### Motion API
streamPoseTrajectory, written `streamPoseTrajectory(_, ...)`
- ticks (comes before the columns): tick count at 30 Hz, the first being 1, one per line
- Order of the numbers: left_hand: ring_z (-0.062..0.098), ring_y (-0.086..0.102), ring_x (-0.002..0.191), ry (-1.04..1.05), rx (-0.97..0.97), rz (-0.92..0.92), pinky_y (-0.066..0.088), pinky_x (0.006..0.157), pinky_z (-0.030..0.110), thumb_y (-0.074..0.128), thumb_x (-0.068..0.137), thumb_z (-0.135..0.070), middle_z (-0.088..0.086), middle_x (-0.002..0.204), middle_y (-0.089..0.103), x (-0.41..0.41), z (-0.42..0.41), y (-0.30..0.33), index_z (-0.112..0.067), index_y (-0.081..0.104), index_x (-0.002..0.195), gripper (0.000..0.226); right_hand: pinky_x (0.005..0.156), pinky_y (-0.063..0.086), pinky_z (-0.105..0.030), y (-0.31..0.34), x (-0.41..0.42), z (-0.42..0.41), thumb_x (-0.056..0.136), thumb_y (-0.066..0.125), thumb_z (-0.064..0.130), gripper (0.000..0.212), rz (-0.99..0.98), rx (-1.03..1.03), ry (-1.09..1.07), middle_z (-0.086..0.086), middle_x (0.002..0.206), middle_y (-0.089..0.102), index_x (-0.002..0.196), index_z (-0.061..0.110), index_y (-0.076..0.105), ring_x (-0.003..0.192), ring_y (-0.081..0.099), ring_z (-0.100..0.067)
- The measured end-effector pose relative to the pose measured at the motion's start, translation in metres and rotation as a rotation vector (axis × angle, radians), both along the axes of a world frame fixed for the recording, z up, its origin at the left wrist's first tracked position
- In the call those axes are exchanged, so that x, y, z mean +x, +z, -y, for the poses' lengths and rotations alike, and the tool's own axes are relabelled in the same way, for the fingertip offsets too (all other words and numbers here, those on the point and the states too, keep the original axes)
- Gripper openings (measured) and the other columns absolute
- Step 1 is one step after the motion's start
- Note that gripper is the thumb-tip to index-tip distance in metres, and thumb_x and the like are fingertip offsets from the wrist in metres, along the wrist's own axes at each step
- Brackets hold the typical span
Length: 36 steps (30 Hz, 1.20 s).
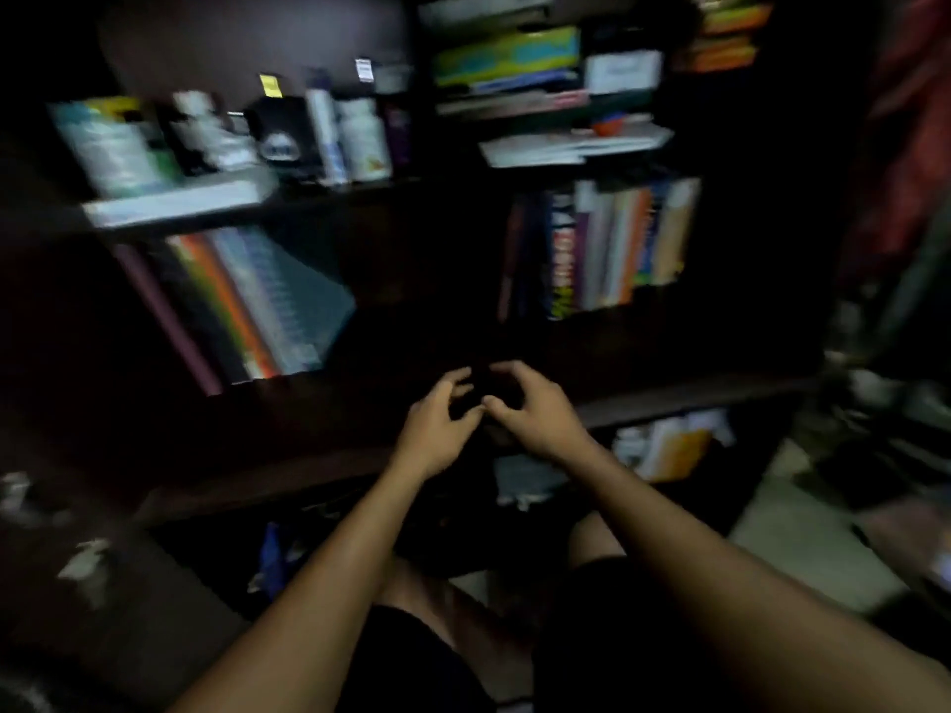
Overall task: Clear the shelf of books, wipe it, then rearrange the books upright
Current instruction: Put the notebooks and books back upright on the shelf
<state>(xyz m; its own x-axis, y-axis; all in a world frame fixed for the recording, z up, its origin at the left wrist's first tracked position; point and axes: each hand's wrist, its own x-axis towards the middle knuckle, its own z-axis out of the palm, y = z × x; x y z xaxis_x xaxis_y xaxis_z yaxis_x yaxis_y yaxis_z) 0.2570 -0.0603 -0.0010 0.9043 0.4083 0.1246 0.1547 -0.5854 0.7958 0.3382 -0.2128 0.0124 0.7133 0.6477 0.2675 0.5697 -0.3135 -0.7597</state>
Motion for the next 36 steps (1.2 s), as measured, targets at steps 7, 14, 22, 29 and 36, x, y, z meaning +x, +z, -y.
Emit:
streamPoseTrajectory(7,0.01,0.064,0.117,-0.585,-0.142,-0.064,0.049,0.105,0.037,0.064,0.09,-0.035,-0.007,0.124,0.069,0.032,0.221,0.02,-0.035,0.061,0.127,0.037,0.101,0.045,-0.03,0.023,-0.046,0.238,0.09,0.068,0.027,0.04,0.036,-0.075,-0.422,-0.006,0.123,0.067,0.128,0.015,0.061,0.116,0.061,-0.018)
streamPoseTrajectory(14,0.017,0.045,0.136,-0.804,0.029,-0.094,0.034,0.095,0.023,0.056,0.101,-0.041,-0.003,0.151,0.046,0.027,0.38,0.025,-0.027,0.031,0.155,0.061,0.103,0.042,-0.044,0.025,-0.082,0.445,0.088,0.071,0.034,0.041,0.181,-0.246,-1.022,-0.007,0.126,0.061,0.125,0.018,0.062,0.119,0.053,-0.031)
streamPoseTrajectory(22,0.023,0.056,0.109,-0.707,0.068,-0.245,0.036,0.078,0.032,0.052,0.099,-0.052,-0.001,0.115,0.059,0.055,0.409,0.016,-0.016,0.055,0.117,0.04,0.101,0.04,-0.036,-0.022,-0.057,0.473,0.095,0.066,0.035,0.069,-0.291,0.23,-1.202,-0.008,0.143,0.051,0.15,0.018,0.028,0.128,0.051,-0.029)
streamPoseTrajectory(29,0.016,0.067,0.069,-0.541,-0.32,-0.379,0.042,0.05,0.022,0.056,0.089,-0.069,-0.003,0.075,0.071,0.063,0.407,0.03,-0.017,0.073,0.083,0.055,0.108,0.046,-0.044,-0.03,-0.064,0.481,0.073,0.079,0.049,0.08,-0.377,0.418,-1.145,0.003,0.132,0.062,0.14,0.019,0.047,0.12,0.061,-0.018)
streamPoseTrajectory(36,0.02,0.076,0.079,-0.61,-0.595,-0.449,0.062,0.066,0.04,0.078,0.075,-0.062,0.0,0.099,0.078,0.04,0.4,0.024,-0.019,0.07,0.116,0.06,0.099,0.053,-0.046,-0.03,-0.098,0.45,0.08,0.082,0.025,0.052,-0.454,0.647,-1.072,0.005,0.12,0.069,0.124,0.03,0.055,0.112,0.066,-0.021)
